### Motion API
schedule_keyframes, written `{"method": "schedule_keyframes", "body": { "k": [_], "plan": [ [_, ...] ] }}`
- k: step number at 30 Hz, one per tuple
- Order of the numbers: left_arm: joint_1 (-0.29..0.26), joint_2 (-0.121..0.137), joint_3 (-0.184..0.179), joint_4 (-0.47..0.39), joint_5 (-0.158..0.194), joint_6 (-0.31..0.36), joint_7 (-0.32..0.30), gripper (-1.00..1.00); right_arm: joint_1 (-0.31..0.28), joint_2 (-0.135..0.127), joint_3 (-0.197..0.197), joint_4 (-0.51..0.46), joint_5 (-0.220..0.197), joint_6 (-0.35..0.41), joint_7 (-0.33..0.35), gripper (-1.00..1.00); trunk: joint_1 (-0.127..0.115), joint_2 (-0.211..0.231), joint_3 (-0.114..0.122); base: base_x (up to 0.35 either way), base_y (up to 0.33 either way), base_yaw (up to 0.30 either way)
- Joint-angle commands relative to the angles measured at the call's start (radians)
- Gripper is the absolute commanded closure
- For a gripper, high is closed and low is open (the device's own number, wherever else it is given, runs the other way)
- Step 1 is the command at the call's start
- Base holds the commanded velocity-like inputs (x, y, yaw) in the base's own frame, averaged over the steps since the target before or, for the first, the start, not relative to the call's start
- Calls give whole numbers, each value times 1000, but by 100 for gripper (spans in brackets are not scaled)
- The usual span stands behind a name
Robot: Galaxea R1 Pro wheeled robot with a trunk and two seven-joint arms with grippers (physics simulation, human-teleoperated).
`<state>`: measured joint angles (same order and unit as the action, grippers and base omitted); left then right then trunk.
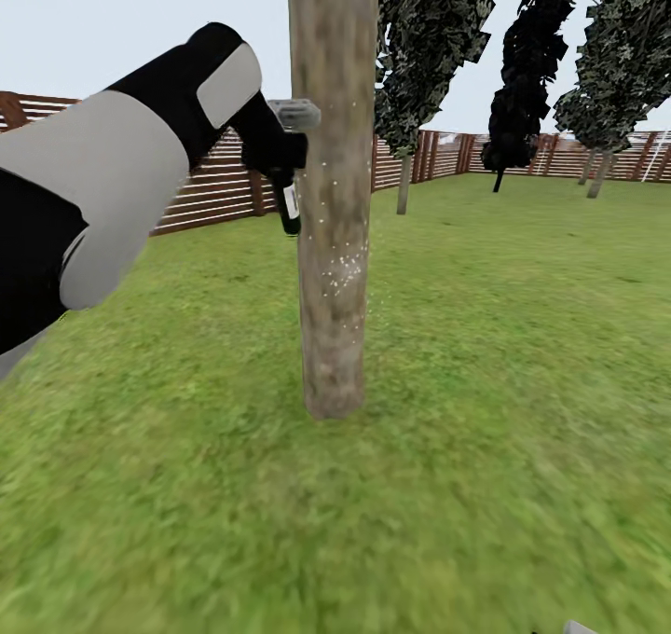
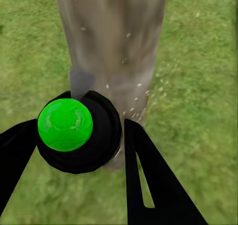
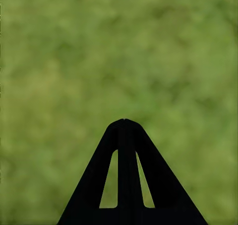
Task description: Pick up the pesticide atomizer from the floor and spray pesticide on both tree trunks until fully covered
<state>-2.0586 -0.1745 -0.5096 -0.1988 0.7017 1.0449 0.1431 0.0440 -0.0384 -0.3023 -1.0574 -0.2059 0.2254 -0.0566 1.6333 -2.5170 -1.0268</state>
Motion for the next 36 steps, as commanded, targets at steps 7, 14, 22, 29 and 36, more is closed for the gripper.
{"method": "schedule_keyframes", "body": {
  "k": [7,14,22,29,36],
  "plan": [
    [-57,0,-3,-2,16,2,8,100,0,0,3,-3,-10,5,-6,100,0,0,-1,0,0,0],
    [-57,0,-3,-1,18,2,7,100,0,-1,8,-3,-10,5,-6,100,0,0,-1,0,0,0],
    [163,0,-3,-3,16,2,7,100,0,0,8,-3,-10,5,-6,100,0,0,-1,0,0,0],
    [354,0,-4,-25,13,2,7,100,0,0,6,-3,-12,5,-5,100,0,0,-1,0,0,0],
    [563,7,-76,-207,9,2,7,100,0,7,4,0,-12,4,-5,100,0,0,-1,0,0,0]
  ]
}}
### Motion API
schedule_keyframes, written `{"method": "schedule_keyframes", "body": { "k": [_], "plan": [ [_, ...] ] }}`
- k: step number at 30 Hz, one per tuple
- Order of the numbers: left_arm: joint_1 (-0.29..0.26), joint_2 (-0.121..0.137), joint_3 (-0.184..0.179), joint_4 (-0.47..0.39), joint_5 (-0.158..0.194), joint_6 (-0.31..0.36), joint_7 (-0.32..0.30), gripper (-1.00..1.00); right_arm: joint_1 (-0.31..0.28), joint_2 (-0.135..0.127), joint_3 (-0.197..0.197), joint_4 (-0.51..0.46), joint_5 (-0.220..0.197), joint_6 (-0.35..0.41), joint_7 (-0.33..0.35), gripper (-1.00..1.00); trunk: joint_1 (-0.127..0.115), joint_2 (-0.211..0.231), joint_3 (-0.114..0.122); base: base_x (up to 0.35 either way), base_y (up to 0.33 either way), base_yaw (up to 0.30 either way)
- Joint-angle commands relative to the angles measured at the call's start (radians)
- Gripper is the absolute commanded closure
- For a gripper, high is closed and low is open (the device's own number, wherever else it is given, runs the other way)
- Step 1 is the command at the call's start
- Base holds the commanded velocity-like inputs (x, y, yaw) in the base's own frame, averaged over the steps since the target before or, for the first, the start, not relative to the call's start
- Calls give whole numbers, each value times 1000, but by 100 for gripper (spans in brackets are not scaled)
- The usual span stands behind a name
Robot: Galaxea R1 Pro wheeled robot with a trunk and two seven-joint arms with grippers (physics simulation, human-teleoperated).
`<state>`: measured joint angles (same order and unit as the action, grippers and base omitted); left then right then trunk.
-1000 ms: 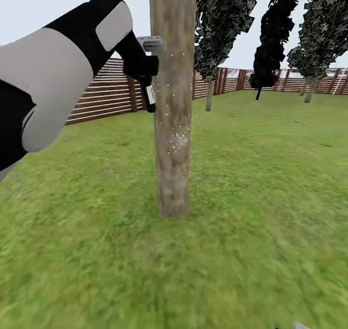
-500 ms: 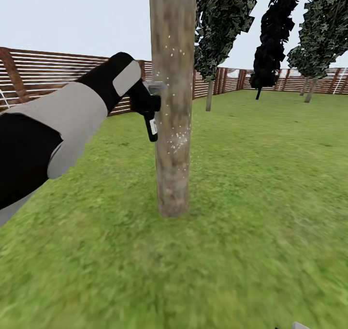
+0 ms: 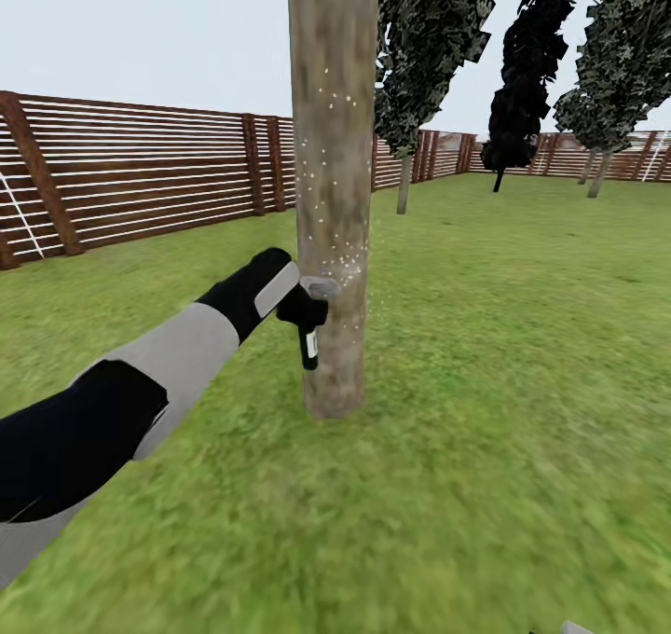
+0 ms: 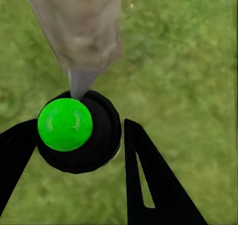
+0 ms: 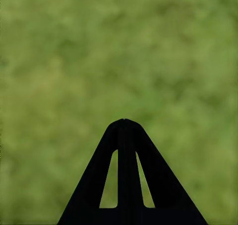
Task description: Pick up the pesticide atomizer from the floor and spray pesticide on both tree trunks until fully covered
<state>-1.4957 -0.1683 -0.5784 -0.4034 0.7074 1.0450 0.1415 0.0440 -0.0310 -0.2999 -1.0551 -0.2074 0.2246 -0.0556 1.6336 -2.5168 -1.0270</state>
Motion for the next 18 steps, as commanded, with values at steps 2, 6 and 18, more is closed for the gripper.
{"method": "schedule_keyframes", "body": {
  "k": [2,6,18],
  "plan": [
    [75,8,-17,-113,3,2,9,100,0,1,1,-1,-10,4,-6,100,0,-1,-1,0,0,0],
    [222,37,-21,-291,2,2,10,100,1,2,0,0,-10,4,-7,100,0,-1,-1,0,0,0],
    [500,178,-19,-571,2,-117,14,100,16,2,-5,1,-11,-3,-7,100,0,-1,-1,0,0,0]
  ]
}}
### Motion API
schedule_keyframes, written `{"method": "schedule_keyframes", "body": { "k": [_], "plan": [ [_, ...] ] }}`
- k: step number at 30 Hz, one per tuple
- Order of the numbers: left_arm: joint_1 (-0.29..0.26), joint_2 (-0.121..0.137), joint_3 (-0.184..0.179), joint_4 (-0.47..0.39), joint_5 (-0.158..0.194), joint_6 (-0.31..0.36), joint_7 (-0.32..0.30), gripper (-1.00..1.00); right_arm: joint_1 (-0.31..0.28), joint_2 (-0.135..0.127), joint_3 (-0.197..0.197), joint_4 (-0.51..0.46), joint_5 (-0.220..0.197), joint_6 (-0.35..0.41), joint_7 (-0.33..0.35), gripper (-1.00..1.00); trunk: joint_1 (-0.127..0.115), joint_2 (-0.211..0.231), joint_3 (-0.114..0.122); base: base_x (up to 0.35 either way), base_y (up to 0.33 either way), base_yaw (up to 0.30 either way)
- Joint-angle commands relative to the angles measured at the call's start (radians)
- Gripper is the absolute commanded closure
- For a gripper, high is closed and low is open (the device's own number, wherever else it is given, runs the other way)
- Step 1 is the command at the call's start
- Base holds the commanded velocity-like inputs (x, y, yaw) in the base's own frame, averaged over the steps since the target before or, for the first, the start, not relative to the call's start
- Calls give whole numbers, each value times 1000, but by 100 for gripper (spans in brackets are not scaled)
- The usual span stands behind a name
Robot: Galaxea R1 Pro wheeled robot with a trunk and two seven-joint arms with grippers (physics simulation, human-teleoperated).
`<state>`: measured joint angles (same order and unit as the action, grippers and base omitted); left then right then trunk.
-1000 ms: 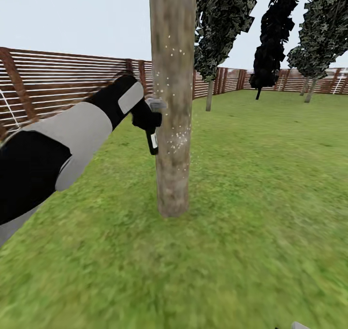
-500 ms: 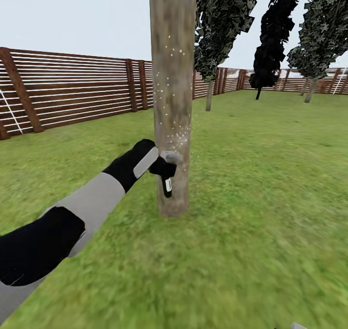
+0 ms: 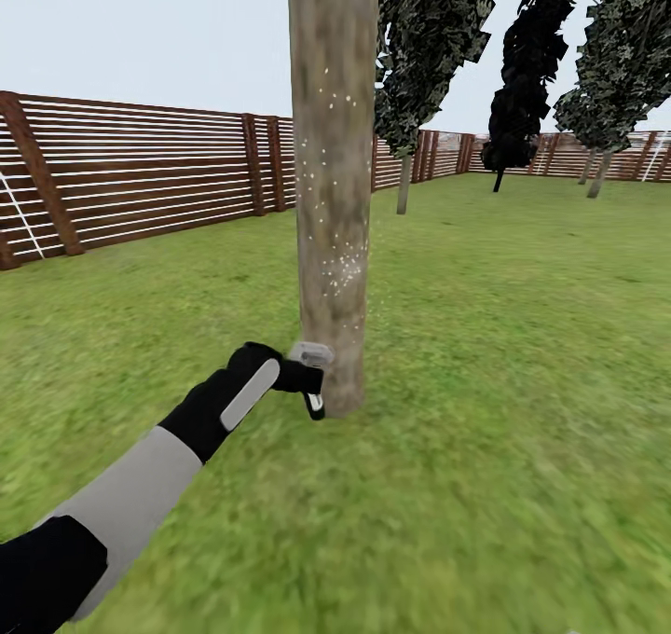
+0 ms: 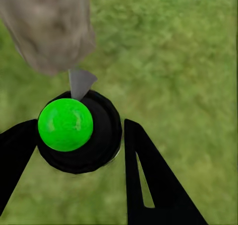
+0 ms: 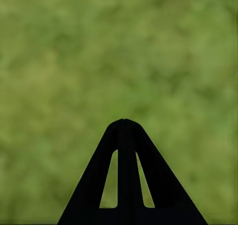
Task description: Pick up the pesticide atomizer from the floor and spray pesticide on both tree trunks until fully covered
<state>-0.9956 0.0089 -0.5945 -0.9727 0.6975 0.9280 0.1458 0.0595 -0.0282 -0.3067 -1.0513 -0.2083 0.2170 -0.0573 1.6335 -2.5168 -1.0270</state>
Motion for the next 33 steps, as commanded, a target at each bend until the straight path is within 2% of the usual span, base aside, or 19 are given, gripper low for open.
{"method": "schedule_keyframes", "body": {
  "k": [1,4,7,18,20,23,33],
  "plan": [
    [13,8,-3,-9,12,-21,11,100,2,0,2,-3,-10,4,-6,100,0,0,-1,0,0,0],
    [36,29,-4,-19,11,-87,13,100,10,-1,1,-3,-10,1,-4,100,0,0,-1,0,0,0],
    [57,41,-4,-20,11,-114,8,100,23,-1,3,-3,-10,0,1,100,0,0,-1,0,8,0],
    [66,50,-2,-15,13,-116,-20,100,30,-1,6,-3,-10,0,6,100,0,0,-1,0,281,-113],
    [66,65,-3,-17,13,-117,-24,100,31,-1,7,-3,-10,0,7,100,0,0,-1,0,327,-30],
    [66,74,-4,-16,14,-118,-26,100,31,-1,7,-4,-10,1,7,100,0,0,-1,0,328,-146],
    [68,77,-5,-22,15,-118,-28,100,30,-6,4,-4,-10,0,15,100,0,0,-1,0,329,-238]
  ]
}}
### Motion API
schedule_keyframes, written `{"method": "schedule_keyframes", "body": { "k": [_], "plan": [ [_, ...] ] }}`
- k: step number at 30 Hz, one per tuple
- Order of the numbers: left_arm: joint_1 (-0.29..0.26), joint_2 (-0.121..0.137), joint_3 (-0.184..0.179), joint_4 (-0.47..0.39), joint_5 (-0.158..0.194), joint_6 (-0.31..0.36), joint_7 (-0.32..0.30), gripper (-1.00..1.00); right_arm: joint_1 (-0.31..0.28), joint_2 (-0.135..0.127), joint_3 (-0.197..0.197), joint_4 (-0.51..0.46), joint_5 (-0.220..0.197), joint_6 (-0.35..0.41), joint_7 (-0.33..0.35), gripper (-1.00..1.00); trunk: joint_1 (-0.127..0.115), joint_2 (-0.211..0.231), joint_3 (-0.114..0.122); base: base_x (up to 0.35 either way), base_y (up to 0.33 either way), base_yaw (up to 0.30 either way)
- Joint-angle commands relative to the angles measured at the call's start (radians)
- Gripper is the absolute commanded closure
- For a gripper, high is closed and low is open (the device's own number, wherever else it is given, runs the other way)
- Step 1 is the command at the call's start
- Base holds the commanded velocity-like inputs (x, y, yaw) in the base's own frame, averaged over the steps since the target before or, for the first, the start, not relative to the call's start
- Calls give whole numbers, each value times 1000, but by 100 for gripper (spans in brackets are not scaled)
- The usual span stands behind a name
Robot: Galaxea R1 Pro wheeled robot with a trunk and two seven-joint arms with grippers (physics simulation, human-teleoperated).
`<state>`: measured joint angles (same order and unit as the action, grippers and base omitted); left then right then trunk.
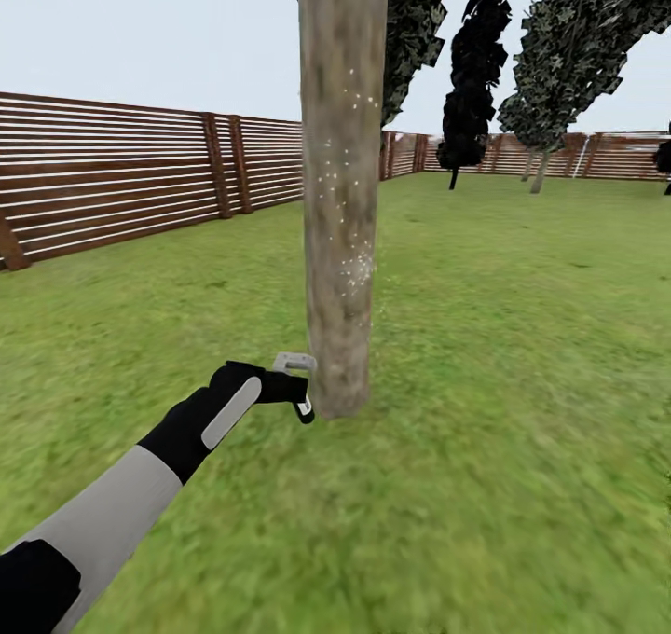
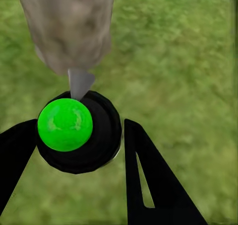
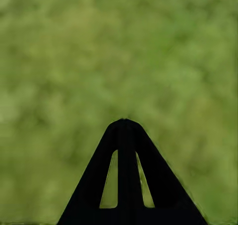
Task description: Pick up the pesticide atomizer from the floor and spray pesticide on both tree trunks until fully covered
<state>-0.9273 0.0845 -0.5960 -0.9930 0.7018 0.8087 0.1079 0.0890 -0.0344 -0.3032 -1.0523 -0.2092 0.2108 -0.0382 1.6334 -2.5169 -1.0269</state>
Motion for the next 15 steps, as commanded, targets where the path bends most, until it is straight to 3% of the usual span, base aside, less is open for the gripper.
{"method": "schedule_keyframes", "body": {
  "k": [1,6,15],
  "plan": [
    [2,1,-3,-3,10,1,10,100,1,-1,-1,-3,-10,6,-3,100,0,0,-1,0,329,-246],
    [12,1,-3,-5,7,0,-35,100,0,-6,-6,-3,-15,5,-1,100,0,0,-1,0,329,-246],
    [19,13,-2,-3,7,0,-57,100,1,-8,-11,-3,-19,4,-1,100,0,0,-1,0,329,-234]
  ]
}}
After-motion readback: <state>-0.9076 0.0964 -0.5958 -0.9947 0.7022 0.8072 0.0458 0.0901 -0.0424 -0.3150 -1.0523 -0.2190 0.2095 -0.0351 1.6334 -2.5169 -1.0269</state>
